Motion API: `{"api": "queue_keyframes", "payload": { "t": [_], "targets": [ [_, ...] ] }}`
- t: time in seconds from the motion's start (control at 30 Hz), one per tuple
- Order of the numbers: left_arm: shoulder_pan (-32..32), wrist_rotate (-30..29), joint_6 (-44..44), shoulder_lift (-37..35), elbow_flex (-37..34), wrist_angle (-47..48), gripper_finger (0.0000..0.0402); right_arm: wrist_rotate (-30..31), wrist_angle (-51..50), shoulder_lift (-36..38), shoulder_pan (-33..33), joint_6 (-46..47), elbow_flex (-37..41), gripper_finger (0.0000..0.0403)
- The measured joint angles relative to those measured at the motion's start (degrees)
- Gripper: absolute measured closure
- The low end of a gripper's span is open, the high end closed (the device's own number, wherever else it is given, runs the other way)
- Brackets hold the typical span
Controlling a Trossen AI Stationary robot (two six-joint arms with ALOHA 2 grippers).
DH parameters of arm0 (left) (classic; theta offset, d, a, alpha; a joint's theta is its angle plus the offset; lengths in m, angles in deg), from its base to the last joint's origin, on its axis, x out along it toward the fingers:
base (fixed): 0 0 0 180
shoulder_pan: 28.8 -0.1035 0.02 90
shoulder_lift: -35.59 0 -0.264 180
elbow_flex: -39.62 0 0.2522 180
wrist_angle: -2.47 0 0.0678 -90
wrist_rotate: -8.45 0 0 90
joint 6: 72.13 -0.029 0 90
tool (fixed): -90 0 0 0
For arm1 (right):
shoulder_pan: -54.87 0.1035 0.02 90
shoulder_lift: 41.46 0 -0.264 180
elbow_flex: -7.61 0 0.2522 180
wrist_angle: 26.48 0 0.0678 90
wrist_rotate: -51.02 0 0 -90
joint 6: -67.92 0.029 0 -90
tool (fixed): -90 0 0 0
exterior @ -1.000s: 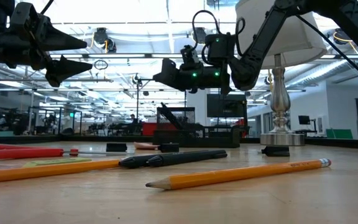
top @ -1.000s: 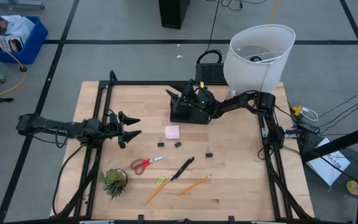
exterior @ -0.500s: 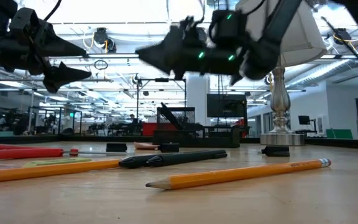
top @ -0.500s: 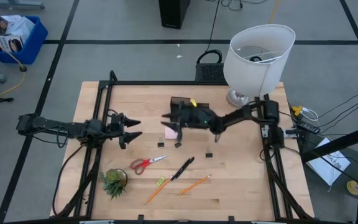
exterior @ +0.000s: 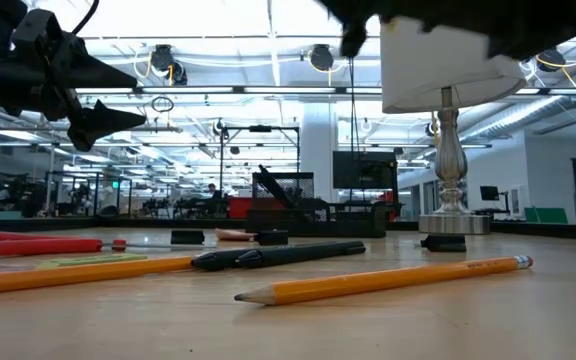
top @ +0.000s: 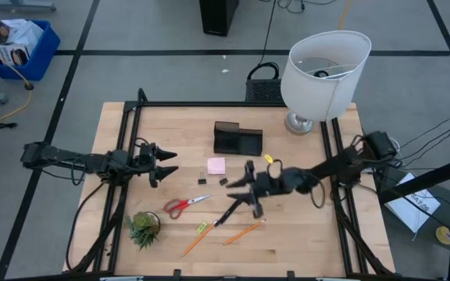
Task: Pick and place office supplies into organizer
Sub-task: Put the right black paper clip into the desk organizer
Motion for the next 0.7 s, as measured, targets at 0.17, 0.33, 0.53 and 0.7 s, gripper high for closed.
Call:
{"api": "queue_keyframes", "payload": {
  "t": [0.17, 0.33, 0.53, 0.7],
  "targets": [
    [0.0, -0.02, 1.09, 0.02, 0.0, -0.22, 0.0078, -0.31, 2.28, 1.48, 6.44, 4.92, 5.22, 0.0292],
    [0.0, -0.15, 1.5, 0.0, 0.0, -1.21, 0.0078, 0.18, 7.84, -2.1, 11.84, 13.09, 6.88, 0.0293],
    [0.0, -0.44, 2.44, 0.02, 0.01, -1.89, 0.0078, 23.87, 4.95, -5.61, 21.54, 23.54, 6.86, 0.0294],
    [0.0, -0.5, 2.89, 0.01, 0.0, -1.73, 0.0078, 48.38, 4.53, -8.66, 31.93, 32.83, 6.13, 0.0294]
  ]
}}
